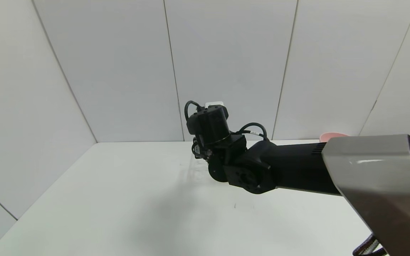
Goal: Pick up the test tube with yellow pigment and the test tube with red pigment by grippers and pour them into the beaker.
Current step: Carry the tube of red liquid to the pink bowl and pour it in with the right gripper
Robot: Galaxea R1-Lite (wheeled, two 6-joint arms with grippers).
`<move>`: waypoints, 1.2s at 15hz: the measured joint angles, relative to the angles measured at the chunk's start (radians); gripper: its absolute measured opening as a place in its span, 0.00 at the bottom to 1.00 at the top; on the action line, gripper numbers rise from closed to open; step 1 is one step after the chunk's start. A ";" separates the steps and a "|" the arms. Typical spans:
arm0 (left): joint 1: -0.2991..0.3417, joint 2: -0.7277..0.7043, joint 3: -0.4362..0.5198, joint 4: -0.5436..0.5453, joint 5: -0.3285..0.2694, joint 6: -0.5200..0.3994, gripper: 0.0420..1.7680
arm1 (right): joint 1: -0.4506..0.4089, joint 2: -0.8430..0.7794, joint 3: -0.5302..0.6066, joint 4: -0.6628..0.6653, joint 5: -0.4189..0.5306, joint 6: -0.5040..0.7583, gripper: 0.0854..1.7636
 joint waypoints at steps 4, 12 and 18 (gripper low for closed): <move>0.000 0.000 0.000 0.000 0.000 0.000 0.97 | 0.002 -0.063 0.116 -0.008 0.051 -0.001 0.26; 0.000 0.000 0.000 0.000 0.000 0.000 0.97 | -0.050 -0.306 0.485 -0.013 0.291 -0.037 0.26; 0.000 0.000 0.000 0.000 0.000 0.000 0.97 | -0.229 -0.513 0.709 -0.015 0.551 -0.213 0.26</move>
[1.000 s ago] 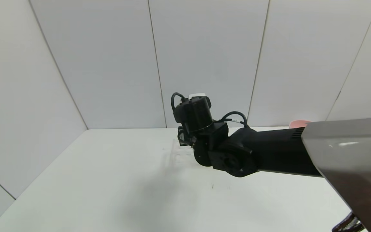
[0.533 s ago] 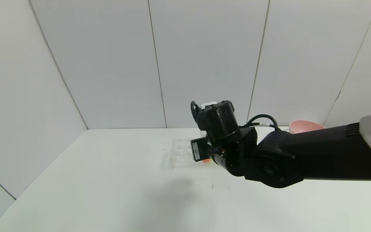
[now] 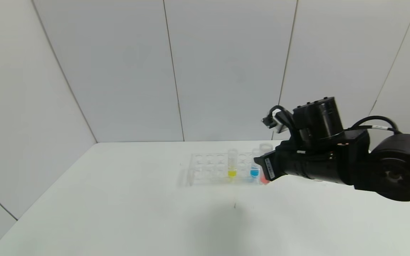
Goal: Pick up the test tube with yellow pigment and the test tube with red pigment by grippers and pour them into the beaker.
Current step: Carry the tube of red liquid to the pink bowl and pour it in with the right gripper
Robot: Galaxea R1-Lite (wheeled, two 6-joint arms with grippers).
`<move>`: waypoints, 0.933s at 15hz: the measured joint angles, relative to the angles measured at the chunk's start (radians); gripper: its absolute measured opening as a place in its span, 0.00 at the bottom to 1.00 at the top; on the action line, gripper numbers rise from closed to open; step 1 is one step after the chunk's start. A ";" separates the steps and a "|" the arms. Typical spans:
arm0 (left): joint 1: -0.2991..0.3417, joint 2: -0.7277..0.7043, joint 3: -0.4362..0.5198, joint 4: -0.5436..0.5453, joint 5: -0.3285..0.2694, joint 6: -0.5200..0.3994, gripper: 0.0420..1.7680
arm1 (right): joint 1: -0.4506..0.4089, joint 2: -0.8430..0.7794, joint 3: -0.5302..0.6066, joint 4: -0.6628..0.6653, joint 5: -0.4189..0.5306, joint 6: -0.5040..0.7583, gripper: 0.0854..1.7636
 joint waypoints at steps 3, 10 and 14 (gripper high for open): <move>0.000 0.000 0.000 0.000 0.000 0.000 0.97 | -0.124 -0.064 0.063 0.000 0.136 -0.081 0.26; 0.000 0.000 0.000 0.000 0.000 0.000 0.97 | -0.424 -0.097 0.082 0.001 0.483 -0.296 0.26; 0.000 0.000 0.000 0.000 0.000 0.000 0.97 | -0.610 -0.048 0.014 0.010 0.678 -0.482 0.26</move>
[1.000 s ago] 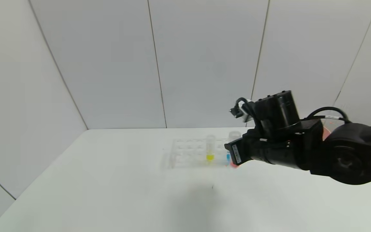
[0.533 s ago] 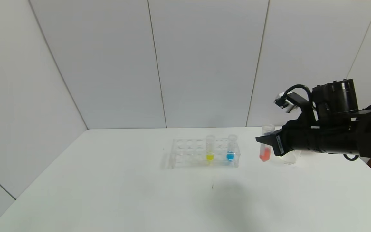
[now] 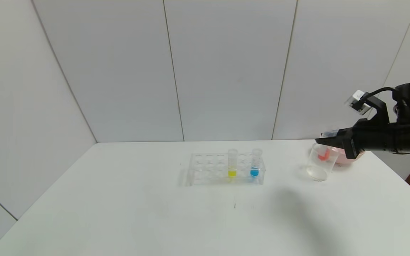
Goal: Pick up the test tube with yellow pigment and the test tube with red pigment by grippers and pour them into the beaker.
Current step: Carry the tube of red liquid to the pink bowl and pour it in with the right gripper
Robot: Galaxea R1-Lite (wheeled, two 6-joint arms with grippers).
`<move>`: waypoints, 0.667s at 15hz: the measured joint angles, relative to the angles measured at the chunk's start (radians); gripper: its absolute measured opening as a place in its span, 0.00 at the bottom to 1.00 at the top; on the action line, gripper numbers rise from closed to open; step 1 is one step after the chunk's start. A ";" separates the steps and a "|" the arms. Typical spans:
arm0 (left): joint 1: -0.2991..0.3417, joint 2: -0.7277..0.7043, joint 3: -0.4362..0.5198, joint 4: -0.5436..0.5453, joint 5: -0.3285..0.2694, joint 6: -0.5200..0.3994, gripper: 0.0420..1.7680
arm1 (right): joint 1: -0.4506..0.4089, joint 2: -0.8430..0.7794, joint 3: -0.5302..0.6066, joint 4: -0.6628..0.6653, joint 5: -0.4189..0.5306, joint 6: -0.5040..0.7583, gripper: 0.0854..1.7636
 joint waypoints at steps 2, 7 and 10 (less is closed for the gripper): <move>0.000 0.000 0.000 0.000 0.000 0.000 0.97 | -0.056 0.037 -0.060 0.036 0.017 -0.062 0.26; 0.000 0.000 0.000 0.000 0.000 0.000 0.97 | -0.136 0.105 -0.256 0.319 0.019 -0.224 0.26; 0.000 0.000 0.000 0.000 0.000 0.000 0.97 | -0.194 0.146 -0.392 0.456 0.018 -0.422 0.26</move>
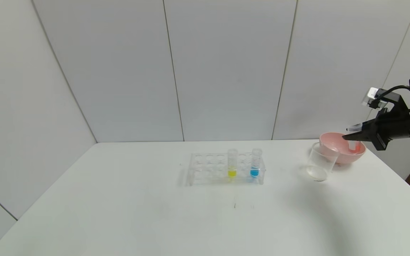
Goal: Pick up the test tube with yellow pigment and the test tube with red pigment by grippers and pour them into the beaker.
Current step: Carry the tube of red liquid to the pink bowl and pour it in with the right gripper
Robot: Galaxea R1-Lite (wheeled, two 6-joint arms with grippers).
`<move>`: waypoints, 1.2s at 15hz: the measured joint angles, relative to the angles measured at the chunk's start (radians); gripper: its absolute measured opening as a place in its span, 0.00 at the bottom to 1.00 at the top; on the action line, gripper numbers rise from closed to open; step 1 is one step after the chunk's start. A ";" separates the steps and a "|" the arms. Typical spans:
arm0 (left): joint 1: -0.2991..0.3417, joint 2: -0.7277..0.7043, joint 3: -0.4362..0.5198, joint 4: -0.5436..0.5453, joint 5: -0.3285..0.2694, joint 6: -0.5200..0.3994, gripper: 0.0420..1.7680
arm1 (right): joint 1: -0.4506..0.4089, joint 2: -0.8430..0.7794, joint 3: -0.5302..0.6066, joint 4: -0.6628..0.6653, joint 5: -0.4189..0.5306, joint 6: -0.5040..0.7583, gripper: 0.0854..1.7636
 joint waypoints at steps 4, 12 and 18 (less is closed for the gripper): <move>0.000 0.000 0.000 0.000 0.000 0.000 0.97 | -0.033 0.073 -0.156 0.098 -0.020 -0.095 0.26; 0.000 0.000 0.000 0.000 0.000 0.000 0.97 | -0.002 0.189 -0.407 0.303 -0.246 -0.320 0.26; 0.000 0.000 0.000 0.000 0.000 0.000 0.97 | 0.071 0.190 -0.432 0.329 -0.461 -0.370 0.26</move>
